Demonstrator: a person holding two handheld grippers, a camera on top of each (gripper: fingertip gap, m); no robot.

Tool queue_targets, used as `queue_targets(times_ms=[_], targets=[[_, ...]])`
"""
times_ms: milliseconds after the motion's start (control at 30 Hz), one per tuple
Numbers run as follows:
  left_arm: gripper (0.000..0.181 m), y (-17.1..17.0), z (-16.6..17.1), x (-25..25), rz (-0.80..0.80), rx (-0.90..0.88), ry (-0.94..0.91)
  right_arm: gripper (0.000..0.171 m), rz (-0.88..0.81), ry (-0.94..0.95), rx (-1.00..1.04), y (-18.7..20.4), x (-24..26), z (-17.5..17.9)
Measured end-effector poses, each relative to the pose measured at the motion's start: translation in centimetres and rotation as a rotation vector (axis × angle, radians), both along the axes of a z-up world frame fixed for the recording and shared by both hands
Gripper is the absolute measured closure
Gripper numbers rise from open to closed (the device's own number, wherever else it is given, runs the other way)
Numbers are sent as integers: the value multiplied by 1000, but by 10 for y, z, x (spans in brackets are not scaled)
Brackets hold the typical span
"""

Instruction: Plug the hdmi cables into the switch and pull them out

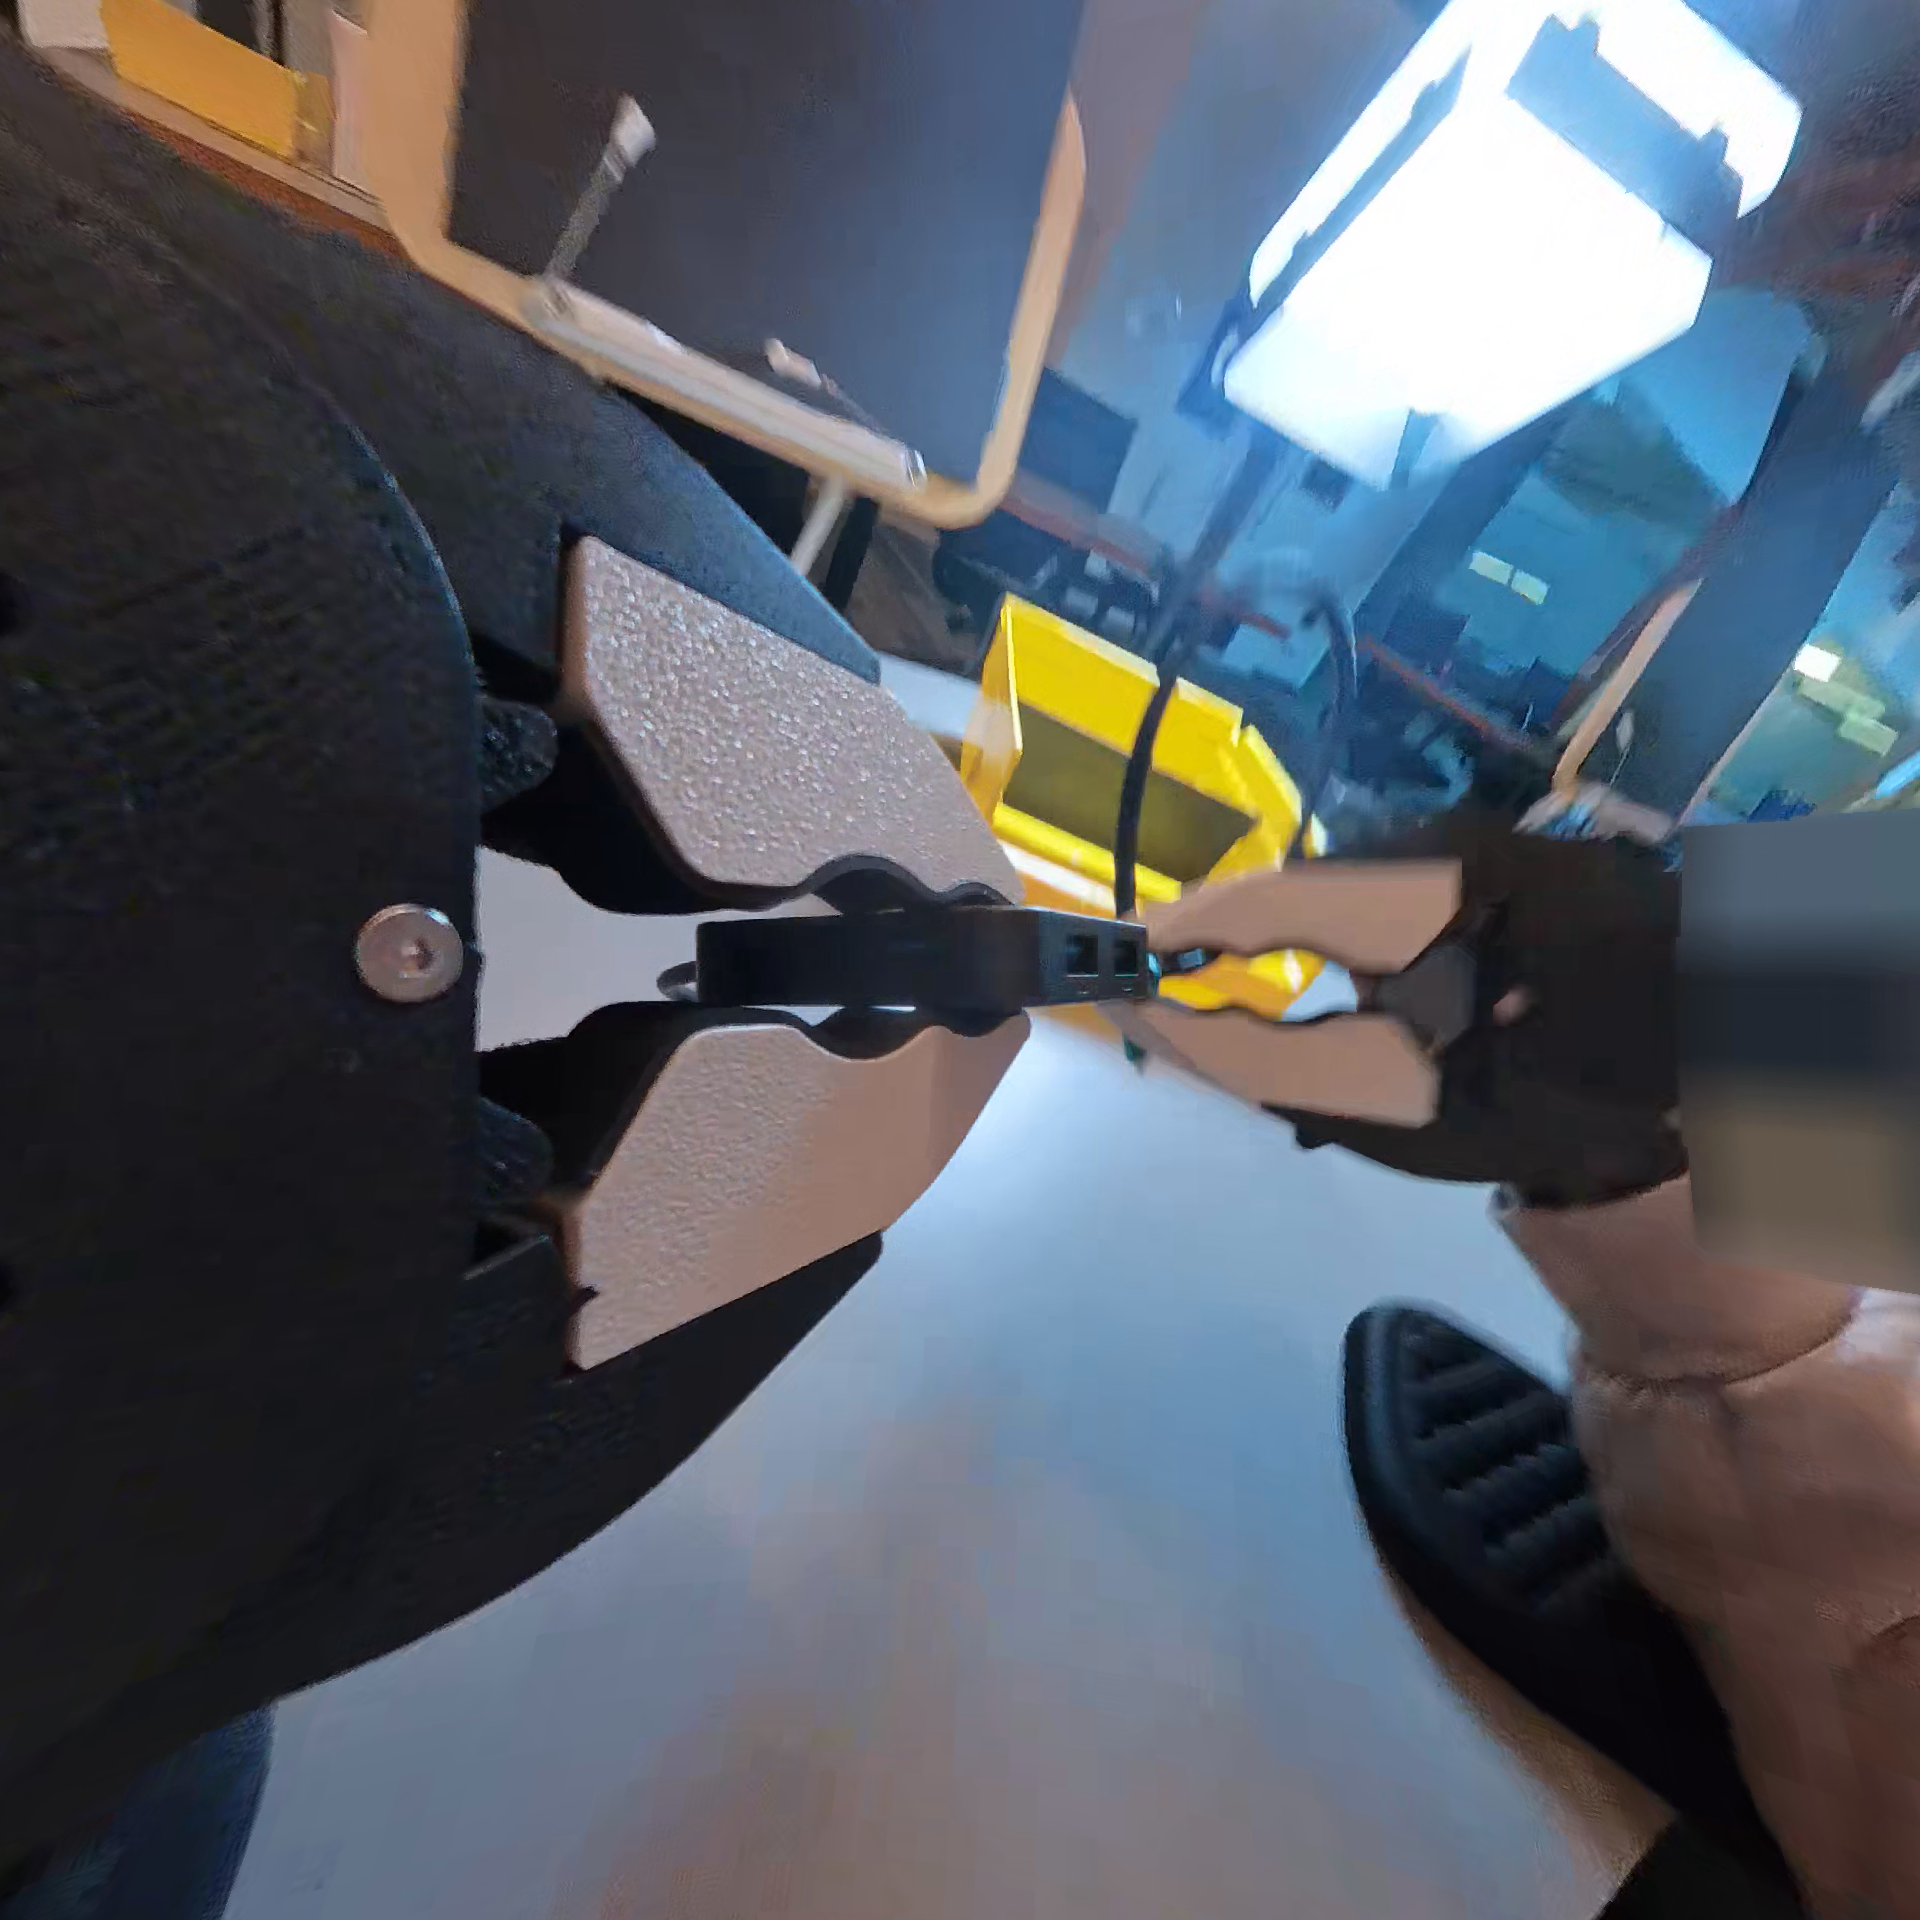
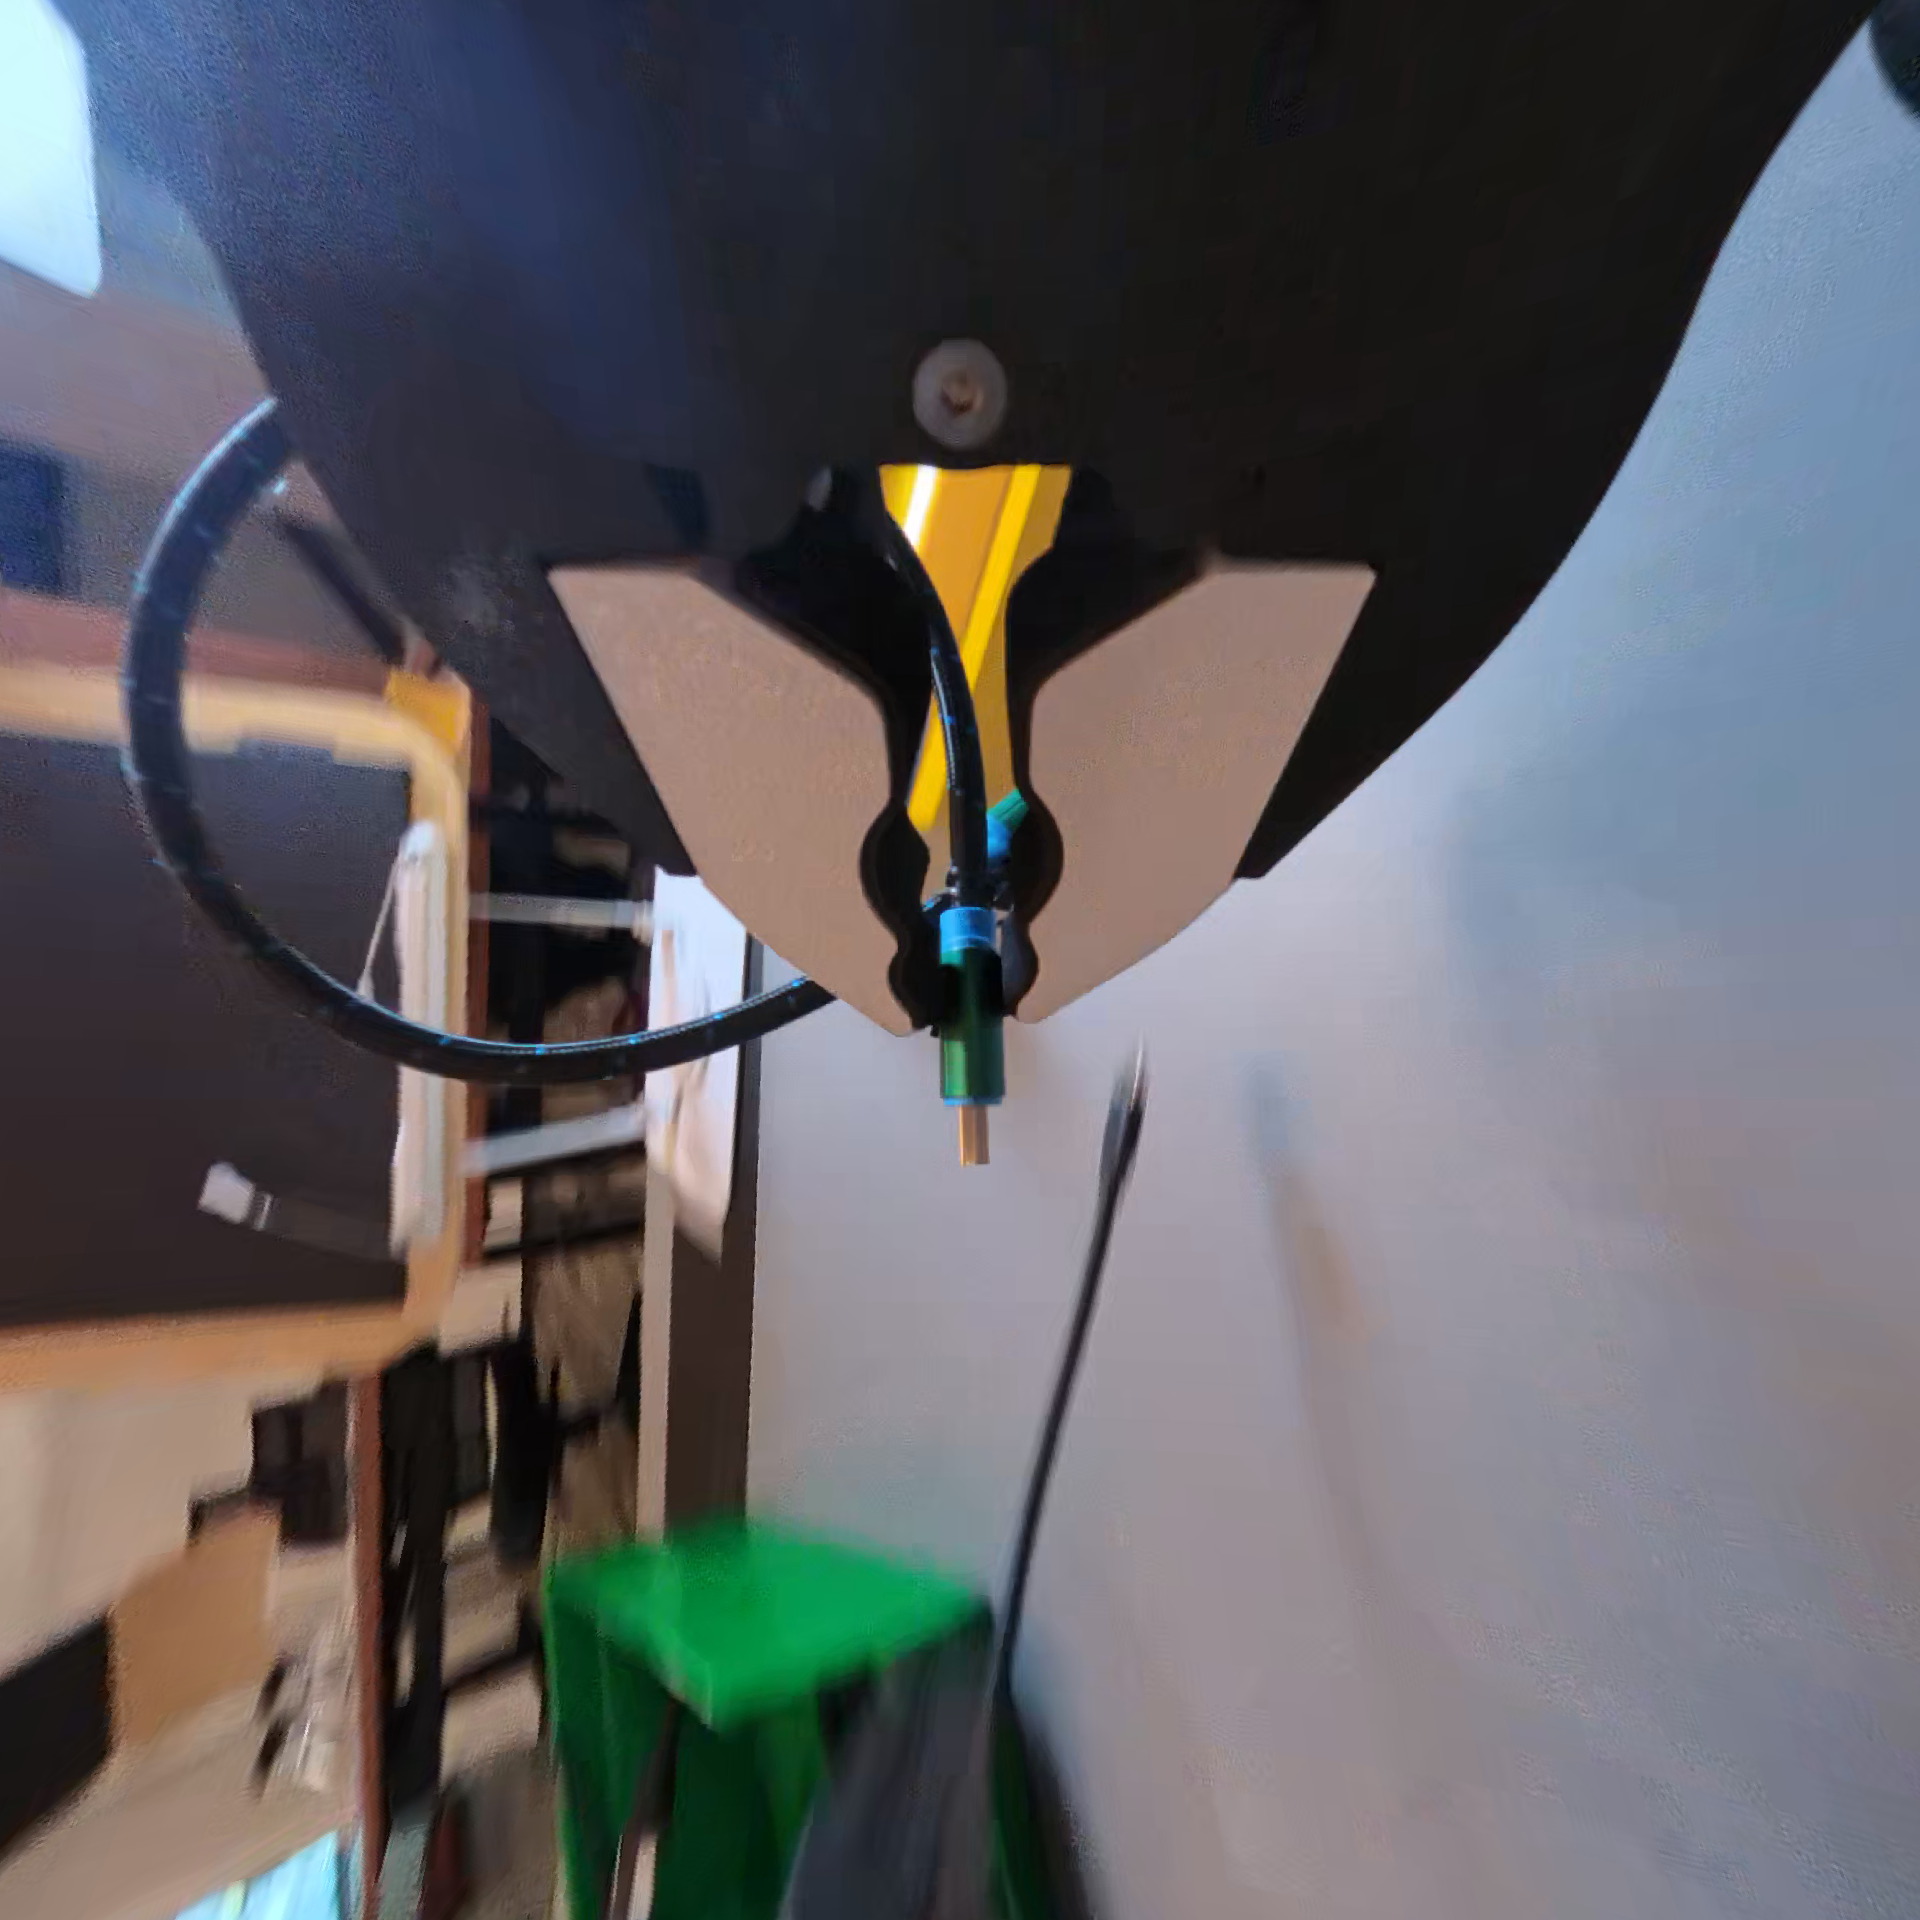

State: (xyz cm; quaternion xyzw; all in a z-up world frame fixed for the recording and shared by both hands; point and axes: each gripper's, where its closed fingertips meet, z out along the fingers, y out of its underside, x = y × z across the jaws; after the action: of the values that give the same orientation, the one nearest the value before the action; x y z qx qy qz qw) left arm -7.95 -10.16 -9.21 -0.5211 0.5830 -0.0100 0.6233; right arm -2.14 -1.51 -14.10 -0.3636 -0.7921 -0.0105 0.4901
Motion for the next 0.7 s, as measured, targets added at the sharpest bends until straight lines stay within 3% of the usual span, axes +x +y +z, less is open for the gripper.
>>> queue_targets(times_ms=[33,100,167,333,433,533,633,700], targets=[[167,-3,20,-15,24,30,-66,160,-25,32,-76,11,13,0],[168,-6,53,-44,76,88,-190,159,-10,209,-199,13,26,32],[167,-3,72,-61,116,144,-298,159,-36,300,-183,20,34,67],[167,7,72,-63,82,76,-455,159,-239,356,-275,78,39,102],[167,12,62,-56,79,48,-461,159,-450,393,-301,140,40,99],[167,16,54,-50,71,21,-461,156,-683,364,-328,196,45,63],[167,17,47,-46,50,-18,-488,146,-822,260,-471,215,41,1],[167,18,45,-45,36,-44,-512,140,-790,273,-503,210,34,-4]])
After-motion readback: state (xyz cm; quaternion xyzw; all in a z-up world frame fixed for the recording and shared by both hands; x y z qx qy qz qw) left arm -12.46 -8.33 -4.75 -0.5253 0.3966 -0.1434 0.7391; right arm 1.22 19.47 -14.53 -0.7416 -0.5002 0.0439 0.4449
